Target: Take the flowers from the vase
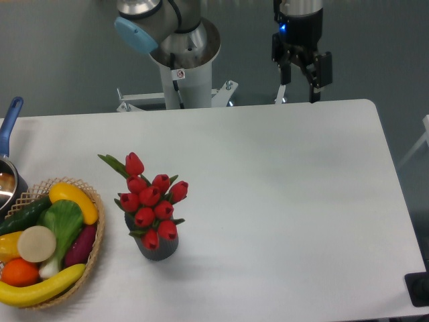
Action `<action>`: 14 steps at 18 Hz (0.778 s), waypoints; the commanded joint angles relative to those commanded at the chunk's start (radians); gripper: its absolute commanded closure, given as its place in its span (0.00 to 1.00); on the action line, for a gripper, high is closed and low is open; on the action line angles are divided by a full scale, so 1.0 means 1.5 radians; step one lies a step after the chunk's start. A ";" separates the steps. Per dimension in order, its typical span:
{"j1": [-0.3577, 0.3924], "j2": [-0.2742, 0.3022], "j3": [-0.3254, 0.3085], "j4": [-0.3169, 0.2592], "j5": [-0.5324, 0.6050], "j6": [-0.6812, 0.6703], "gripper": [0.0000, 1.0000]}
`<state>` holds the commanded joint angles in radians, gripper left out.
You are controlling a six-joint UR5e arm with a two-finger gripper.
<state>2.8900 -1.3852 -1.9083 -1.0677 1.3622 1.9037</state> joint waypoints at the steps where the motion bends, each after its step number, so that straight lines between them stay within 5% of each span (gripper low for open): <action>1: 0.002 0.000 -0.001 0.000 0.000 0.002 0.00; 8: -0.003 0.002 -0.010 0.000 -0.031 -0.015 0.00; 14: -0.004 -0.009 -0.024 0.004 -0.144 -0.239 0.00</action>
<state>2.8839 -1.3989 -1.9436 -1.0615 1.1459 1.5450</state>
